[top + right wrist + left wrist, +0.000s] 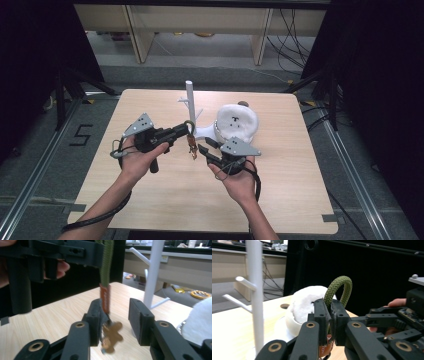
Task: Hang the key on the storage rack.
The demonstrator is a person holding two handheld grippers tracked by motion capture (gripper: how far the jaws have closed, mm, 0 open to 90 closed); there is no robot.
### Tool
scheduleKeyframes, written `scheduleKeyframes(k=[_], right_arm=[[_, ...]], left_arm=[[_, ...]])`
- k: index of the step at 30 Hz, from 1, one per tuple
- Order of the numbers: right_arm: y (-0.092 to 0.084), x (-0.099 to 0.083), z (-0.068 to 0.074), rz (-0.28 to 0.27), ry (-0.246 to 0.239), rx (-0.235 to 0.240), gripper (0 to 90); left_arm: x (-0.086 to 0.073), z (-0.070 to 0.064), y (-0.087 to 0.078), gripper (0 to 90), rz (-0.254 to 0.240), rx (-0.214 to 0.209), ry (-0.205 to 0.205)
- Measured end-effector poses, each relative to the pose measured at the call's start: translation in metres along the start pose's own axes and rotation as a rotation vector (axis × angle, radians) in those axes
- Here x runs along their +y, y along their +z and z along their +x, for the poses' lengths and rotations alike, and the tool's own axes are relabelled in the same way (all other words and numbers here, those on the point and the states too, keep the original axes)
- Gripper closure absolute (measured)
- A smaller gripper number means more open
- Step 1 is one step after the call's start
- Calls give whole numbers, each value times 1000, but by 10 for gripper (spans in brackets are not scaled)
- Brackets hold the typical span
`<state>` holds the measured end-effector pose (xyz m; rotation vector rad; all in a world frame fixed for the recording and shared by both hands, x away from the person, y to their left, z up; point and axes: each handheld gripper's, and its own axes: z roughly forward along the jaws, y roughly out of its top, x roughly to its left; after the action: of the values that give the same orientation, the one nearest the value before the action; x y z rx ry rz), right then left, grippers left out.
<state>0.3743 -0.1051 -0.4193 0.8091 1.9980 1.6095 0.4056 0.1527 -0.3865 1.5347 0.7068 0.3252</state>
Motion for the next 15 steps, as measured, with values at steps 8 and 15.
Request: scheduleKeyframes(k=[8, 15], right_arm=[[-11, -4, -11, 13, -8, -40, 546], [-20, -11, -18, 47, 3, -73, 515]], left_arm=[[6, 12, -7, 841, -6, 45, 7], [8, 20, -9, 841, -6, 74, 15]])
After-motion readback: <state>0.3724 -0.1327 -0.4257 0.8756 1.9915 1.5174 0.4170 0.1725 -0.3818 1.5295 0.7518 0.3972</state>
